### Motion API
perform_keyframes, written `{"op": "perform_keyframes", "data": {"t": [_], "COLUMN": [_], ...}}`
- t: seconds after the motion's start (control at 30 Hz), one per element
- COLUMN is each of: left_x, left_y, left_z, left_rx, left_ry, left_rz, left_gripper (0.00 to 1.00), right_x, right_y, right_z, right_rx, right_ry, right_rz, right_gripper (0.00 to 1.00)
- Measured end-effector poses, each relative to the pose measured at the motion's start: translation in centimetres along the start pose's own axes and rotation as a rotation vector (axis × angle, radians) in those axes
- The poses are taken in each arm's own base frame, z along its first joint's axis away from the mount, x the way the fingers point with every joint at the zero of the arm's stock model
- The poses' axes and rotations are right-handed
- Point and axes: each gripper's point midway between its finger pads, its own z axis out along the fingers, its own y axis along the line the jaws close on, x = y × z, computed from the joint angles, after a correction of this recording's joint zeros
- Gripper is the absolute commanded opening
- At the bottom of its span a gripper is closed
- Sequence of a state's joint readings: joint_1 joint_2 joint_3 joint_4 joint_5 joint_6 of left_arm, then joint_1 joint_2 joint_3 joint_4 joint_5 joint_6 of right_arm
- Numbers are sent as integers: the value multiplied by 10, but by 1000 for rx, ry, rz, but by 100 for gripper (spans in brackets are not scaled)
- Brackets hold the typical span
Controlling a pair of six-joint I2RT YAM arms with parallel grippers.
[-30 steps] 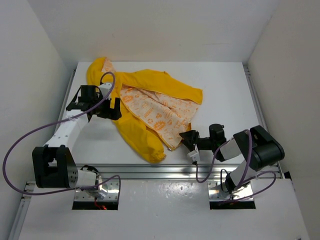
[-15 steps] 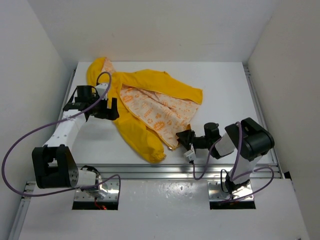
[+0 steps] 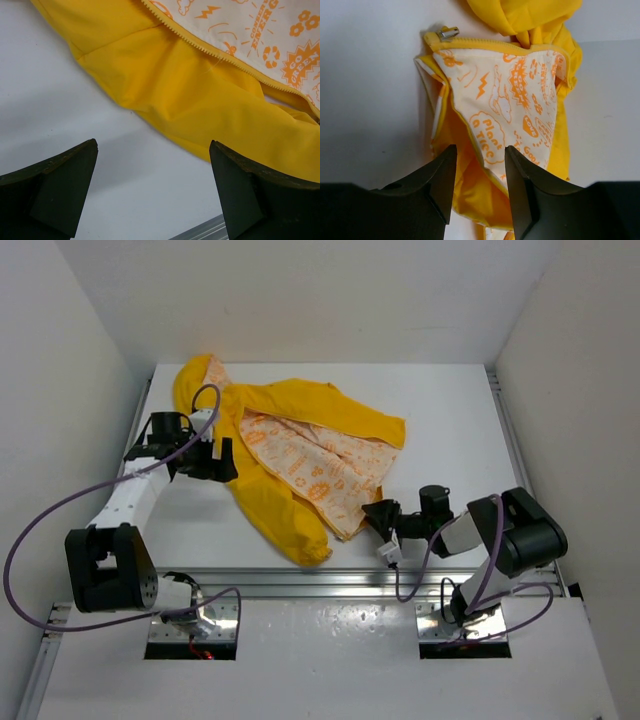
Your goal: Zip up the jacket
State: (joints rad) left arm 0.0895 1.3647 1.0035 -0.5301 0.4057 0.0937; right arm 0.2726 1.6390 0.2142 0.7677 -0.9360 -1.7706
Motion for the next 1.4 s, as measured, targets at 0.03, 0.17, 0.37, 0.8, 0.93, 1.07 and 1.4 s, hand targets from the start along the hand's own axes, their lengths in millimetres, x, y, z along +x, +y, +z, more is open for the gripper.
{"op": "perform_keyframes", "data": {"t": [0.03,0.17,0.37,0.8,0.93,1.07,1.4], "left_x": [1,3,2,3,3,3,3], "left_y": [0,3,4,4,4,5,4], "left_z": [1,3,2,3,3,2,2], "left_rx": [2,3,4,8,10,12,17], "left_ry": [5,16,11,13,12,10,9], "left_rz": [-4,-15,-18,-21,-21,-22,-22], "left_gripper": [100,100,100,100,100,100,100], "right_x": [-2,-11,-17,-21,-35,-41,-51], "right_y": [2,10,12,-13,-22,-31,-15], "right_z": [0,7,23,42,37,32,37], "right_rx": [-4,-23,-19,55,78,97,38], "right_ry": [-4,-35,-64,-54,-71,-72,-106], "right_rz": [1,9,2,-45,-66,-91,-72], "right_gripper": [45,45,45,45,45,44,41]}}
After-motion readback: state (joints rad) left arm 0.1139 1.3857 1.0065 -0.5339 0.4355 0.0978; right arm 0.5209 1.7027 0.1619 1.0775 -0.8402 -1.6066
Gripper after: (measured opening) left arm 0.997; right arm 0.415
